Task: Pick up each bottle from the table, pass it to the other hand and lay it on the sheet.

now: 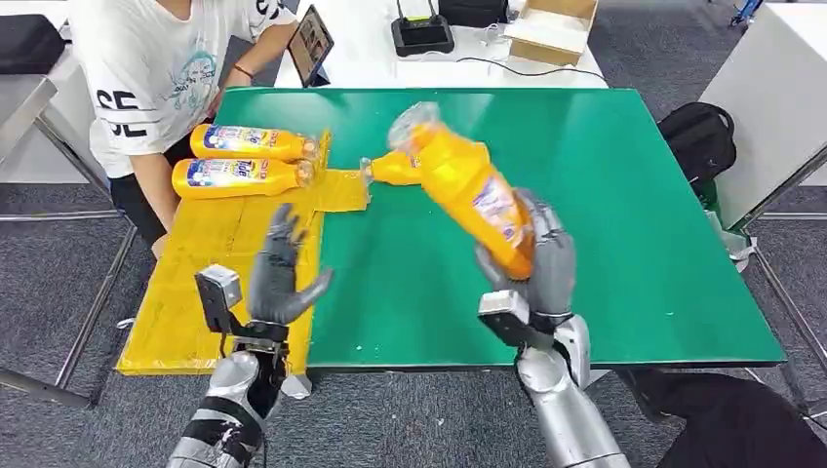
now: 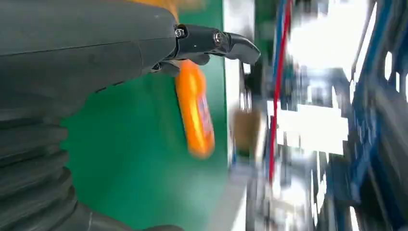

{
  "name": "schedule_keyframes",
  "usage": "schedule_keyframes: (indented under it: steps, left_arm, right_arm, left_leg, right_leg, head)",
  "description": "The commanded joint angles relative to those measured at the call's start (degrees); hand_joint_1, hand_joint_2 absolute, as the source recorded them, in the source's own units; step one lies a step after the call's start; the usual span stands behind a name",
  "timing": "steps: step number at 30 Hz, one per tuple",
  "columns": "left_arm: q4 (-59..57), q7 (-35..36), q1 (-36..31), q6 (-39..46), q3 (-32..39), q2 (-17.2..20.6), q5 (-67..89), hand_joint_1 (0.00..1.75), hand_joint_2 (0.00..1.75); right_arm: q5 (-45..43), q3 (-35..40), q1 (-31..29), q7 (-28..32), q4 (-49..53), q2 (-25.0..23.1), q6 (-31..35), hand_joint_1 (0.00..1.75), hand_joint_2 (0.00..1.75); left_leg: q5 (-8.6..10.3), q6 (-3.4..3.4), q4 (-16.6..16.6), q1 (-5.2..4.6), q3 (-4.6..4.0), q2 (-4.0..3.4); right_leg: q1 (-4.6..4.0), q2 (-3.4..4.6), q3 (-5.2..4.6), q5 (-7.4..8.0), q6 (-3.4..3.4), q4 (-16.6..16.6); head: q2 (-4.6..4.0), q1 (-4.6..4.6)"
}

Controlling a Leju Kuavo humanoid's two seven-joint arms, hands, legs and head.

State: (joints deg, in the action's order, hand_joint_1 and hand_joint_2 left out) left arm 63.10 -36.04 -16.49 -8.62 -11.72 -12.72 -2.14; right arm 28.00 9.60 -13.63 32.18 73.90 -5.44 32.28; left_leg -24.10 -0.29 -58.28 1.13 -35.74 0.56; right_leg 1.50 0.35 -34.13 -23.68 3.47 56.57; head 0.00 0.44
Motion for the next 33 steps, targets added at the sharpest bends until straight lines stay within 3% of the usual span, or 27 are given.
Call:
schedule_keyframes:
  steps: [1, 13, 24, 33]
  left_arm:
    - [-3.4, 1.17, -3.88, -7.83, -4.66, 1.12, -2.34, 0.0, 1.75]
    - [-5.72, 1.46, -5.4, -11.19, -6.78, 0.0, -2.53, 0.0, 1.75]
    - [-5.88, 1.5, -5.69, -11.0, -7.11, -0.01, -2.11, 0.0, 1.75]
    - [-6.87, 0.0, -7.15, -5.19, -7.6, -0.52, 2.27, 0.0, 1.75]
  right_arm:
    - [-0.57, 4.53, -3.04, 3.31, -12.71, -3.17, -3.16, 1.75, 1.75]
    - [1.75, 11.38, -5.63, 3.62, -19.68, -6.81, -5.1, 1.75, 1.75]
    - [1.77, 11.92, -6.13, 3.53, -20.26, -7.09, -5.08, 1.75, 1.75]
    - [2.3, 17.93, -6.25, 2.55, -24.62, -8.62, -7.75, 1.75, 1.75]
  left_leg:
    - [-0.12, 0.07, 0.05, 0.08, 0.37, -0.24]
    - [-0.07, 0.05, 0.03, 0.04, 0.22, -0.13]
    - [-0.06, 0.07, 0.01, 0.02, 0.21, -0.08]
    - [-0.1, 0.07, 0.03, 0.06, 0.31, -0.08]
  right_leg:
    - [-0.14, 0.15, 0.32, -0.02, -0.24, -0.11]
    - [-0.08, 0.05, 0.17, -0.03, -0.17, -0.05]
    - [-0.06, 0.0, 0.18, -0.04, -0.15, -0.04]
    - [-0.11, -0.03, 0.28, -0.08, -0.23, -0.06]
  head:
    - [0.0, 0.0]
    - [0.0, -0.04]
    - [0.0, -0.02]
    - [0.0, -0.02]
